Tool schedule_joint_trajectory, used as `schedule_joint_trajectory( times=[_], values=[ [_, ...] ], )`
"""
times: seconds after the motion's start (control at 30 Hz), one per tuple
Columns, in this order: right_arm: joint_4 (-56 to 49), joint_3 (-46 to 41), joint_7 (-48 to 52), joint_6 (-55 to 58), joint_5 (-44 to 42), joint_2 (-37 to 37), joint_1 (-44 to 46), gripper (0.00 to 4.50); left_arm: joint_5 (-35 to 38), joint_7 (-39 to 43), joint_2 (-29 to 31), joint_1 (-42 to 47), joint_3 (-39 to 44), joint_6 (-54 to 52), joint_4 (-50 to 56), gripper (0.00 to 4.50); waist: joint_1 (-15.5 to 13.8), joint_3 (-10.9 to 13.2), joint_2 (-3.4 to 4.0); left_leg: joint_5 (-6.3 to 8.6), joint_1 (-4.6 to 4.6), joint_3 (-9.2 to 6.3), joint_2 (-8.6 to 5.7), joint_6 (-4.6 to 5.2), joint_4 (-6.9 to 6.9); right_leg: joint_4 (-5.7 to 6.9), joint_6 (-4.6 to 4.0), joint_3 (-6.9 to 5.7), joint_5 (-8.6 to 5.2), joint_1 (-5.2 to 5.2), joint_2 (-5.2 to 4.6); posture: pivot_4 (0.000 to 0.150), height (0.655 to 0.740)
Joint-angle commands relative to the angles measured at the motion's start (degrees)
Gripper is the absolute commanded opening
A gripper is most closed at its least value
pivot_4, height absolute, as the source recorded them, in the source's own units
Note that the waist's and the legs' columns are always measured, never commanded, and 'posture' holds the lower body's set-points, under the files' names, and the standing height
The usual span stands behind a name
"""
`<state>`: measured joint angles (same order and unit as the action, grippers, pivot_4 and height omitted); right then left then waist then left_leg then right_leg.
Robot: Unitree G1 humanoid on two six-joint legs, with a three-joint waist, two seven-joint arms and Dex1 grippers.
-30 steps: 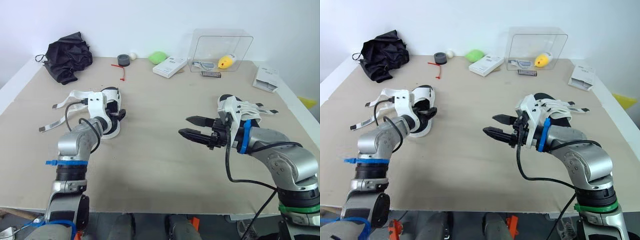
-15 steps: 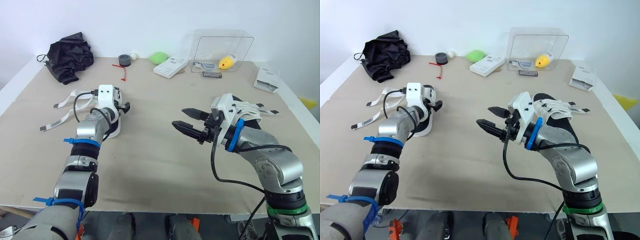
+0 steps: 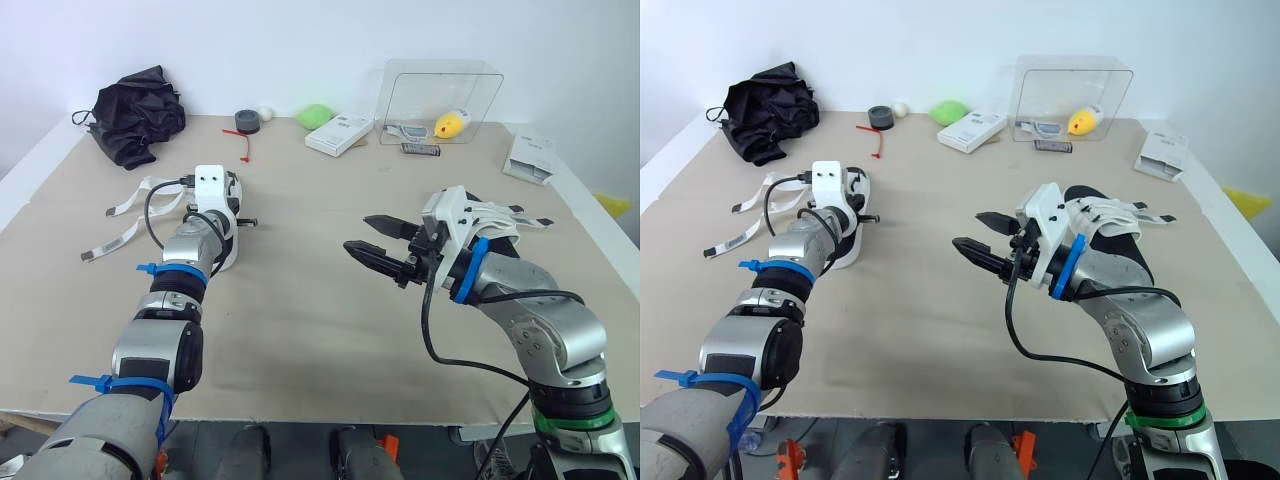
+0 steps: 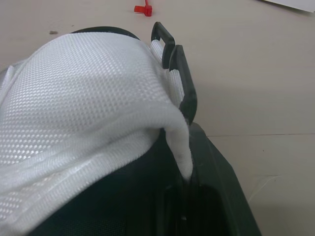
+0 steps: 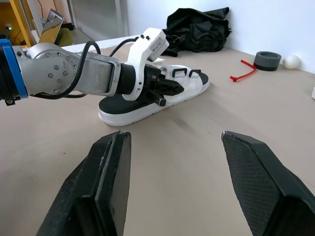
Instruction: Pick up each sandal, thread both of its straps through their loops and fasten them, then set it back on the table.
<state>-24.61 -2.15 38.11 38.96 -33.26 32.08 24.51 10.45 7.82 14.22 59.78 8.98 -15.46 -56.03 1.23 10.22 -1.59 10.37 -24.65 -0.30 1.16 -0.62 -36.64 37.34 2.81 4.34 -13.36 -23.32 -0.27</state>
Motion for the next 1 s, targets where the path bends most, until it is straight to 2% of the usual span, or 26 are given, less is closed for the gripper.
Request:
schedule_joint_trajectory(
  times=[0.03,0.2,0.3,0.47,0.57,0.6,0.7,0.77,1.0],
  values=[
    [-2.0,-0.8,0.0,-0.9,0.0,0.7,0.1,3.21,-1.1,2.0,0.5,0.0,-0.7,0.0,1.4,0.04,0.0,0.0,0.00,0.00,0.00,0.00,0.00,-0.01,0.00,0.00,0.00,0.00,0.00,0.00,0.00,0.150,0.7400],
    [-1.7,-1.8,1.1,-0.4,-0.9,1.9,0.2,3.21,0.9,17.8,0.7,-5.3,-5.2,-3.3,15.7,0.04,-0.1,0.0,0.00,0.00,-0.05,0.00,-0.03,-0.01,0.05,-0.01,-0.08,0.01,0.04,-0.03,-0.03,0.150,0.7400],
    [0.5,-4.3,3.6,1.6,-3.2,4.7,0.3,3.21,2.0,33.1,5.4,-13.5,-12.1,-4.8,31.9,0.04,0.1,0.0,0.01,0.01,-0.20,-0.01,-0.09,-0.04,0.12,-0.05,-0.28,0.02,0.15,-0.16,-0.14,0.150,0.7400],
    [4.6,-6.6,8.9,2.6,-4.8,10.2,-0.7,3.21,8.8,54.3,14.3,-23.4,-16.8,-5.6,50.5,0.04,0.1,0.0,0.01,0.03,-0.37,-0.01,-0.01,-0.06,0.15,-0.07,-0.31,0.00,0.12,-0.34,-0.24,0.150,0.7400],
    [7.9,-9.0,11.6,3.4,-6.6,12.2,-0.6,2.35,10.1,62.8,18.9,-27.1,-19.1,-4.6,55.4,0.00,0.1,0.0,0.03,0.03,-0.37,0.00,0.02,-0.05,0.15,-0.05,-0.39,0.00,0.07,-0.36,-0.19,0.150,0.7400],
    [8.4,-8.9,13.4,2.9,-6.6,13.4,-0.7,1.90,10.1,64.4,19.5,-27.6,-19.6,-4.1,55.6,0.00,0.1,0.0,0.03,0.03,-0.36,0.01,0.03,-0.04,0.14,-0.05,-0.39,0.00,0.07,-0.36,-0.19,0.150,0.7400],
    [9.7,-7.4,16.7,1.8,-5.3,15.4,-0.4,0.66,11.5,67.6,19.3,-28.3,-20.3,-4.2,56.0,0.00,0.0,0.0,0.04,-0.03,-0.35,0.01,0.00,0.05,0.07,-0.05,-0.36,-0.05,0.06,-0.32,-0.14,0.150,0.7400],
    [10.5,-5.6,18.7,1.2,-4.3,16.1,0.0,0.02,10.0,68.6,18.4,-28.4,-21.7,-2.4,55.0,0.00,0.1,0.0,0.05,-0.05,-0.35,0.02,0.06,0.07,-0.02,-0.05,-0.19,-0.09,0.00,-0.32,-0.08,0.150,0.7400],
    [13.1,-0.6,23.0,0.1,-1.3,16.6,1.8,0.02,6.3,69.5,14.4,-27.5,-25.2,3.7,50.1,0.00,0.0,0.0,0.06,-0.09,-0.21,0.08,0.07,0.14,-0.03,-0.05,-0.15,-0.07,0.04,-0.22,-0.06,0.150,0.7400]
  ],
)
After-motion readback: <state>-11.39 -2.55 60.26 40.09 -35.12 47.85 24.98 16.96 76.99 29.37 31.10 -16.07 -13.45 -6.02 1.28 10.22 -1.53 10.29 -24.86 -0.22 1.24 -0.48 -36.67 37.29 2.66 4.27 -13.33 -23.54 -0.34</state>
